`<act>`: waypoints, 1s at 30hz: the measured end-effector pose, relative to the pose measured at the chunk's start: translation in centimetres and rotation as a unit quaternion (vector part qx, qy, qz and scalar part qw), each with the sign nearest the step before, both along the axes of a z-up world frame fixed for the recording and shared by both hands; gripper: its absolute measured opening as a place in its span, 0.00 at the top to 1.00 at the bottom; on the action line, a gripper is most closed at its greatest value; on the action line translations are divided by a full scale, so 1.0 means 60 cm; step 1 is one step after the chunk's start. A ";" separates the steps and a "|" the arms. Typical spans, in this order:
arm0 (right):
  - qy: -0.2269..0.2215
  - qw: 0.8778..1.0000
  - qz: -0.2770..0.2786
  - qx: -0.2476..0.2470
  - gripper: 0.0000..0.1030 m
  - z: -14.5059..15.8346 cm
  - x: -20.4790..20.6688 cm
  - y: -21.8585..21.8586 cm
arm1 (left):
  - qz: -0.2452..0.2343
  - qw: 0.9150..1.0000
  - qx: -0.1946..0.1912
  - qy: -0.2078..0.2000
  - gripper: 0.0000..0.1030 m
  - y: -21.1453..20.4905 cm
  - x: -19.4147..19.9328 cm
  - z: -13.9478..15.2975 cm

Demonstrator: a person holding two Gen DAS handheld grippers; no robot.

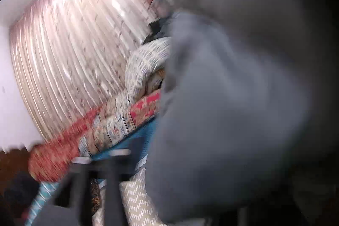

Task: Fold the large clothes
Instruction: 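Carry the grey puffer jacket with both grippers toward the bed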

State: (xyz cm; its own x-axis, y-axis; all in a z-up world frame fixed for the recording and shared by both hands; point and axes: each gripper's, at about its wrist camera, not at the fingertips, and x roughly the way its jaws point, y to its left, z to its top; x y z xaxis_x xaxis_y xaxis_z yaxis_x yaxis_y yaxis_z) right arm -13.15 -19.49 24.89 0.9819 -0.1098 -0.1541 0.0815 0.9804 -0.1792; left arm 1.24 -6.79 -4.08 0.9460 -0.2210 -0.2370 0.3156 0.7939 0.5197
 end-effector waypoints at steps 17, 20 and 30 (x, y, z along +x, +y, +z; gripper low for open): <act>-0.153 0.986 0.066 -0.005 0.95 0.182 -0.087 0.005 | -0.071 0.959 -0.182 -0.204 0.93 0.132 -0.304 0.558; -0.154 0.985 0.076 -0.018 0.95 0.233 -0.071 0.018 | -0.059 0.962 -0.174 -0.204 0.93 0.118 -0.299 0.594; 0.034 0.994 0.100 -0.040 0.95 0.112 0.251 0.080 | 0.091 0.983 -0.154 -0.043 0.93 0.232 -0.031 0.516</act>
State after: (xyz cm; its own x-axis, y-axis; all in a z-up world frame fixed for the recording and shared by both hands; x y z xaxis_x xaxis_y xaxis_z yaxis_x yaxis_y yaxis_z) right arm 1.89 -14.70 31.62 0.9728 0.0720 -0.2200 -0.1288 0.9581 -0.2560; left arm -0.64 7.12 26.86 0.9902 -0.0954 -0.1020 0.1195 0.9567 0.2654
